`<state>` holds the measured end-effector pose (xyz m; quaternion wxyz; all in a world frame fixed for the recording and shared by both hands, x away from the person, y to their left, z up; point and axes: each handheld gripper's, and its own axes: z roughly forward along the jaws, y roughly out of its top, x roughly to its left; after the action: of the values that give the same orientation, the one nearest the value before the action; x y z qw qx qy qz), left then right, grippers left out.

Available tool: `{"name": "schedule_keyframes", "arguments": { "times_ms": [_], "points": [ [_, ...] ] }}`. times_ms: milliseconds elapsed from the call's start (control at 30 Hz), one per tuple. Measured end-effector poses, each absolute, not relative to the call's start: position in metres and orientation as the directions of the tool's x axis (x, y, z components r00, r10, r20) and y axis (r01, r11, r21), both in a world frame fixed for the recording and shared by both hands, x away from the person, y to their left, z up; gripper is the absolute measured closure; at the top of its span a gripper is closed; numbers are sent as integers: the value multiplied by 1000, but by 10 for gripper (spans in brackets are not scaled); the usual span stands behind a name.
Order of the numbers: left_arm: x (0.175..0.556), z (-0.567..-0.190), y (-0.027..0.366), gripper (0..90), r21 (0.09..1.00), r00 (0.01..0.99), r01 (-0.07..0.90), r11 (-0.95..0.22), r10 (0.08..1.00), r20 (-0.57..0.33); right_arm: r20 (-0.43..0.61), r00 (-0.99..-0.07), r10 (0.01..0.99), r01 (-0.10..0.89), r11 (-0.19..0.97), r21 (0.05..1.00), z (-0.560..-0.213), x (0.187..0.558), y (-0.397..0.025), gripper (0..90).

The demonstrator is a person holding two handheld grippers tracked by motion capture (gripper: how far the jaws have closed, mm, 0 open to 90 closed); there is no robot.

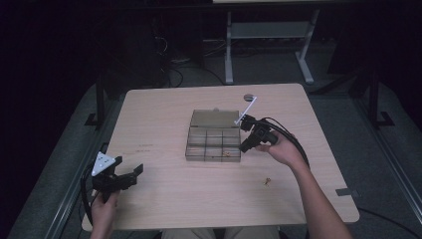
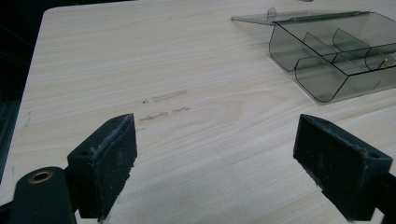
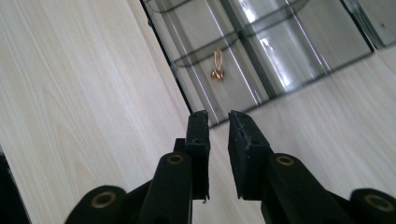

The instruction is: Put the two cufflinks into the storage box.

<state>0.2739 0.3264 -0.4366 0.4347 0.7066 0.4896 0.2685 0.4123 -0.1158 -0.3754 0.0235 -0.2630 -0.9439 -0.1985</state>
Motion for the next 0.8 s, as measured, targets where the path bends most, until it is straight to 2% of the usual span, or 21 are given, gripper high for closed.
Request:
{"name": "schedule_keyframes", "arguments": {
  "times_ms": [800],
  "points": [
    [274, -436, 326, 132, 877, 374, 458, -144, 926, -44, 169, -817, 551, 572, 736, 364, -398, 381, -170, 693]
  ]
}}
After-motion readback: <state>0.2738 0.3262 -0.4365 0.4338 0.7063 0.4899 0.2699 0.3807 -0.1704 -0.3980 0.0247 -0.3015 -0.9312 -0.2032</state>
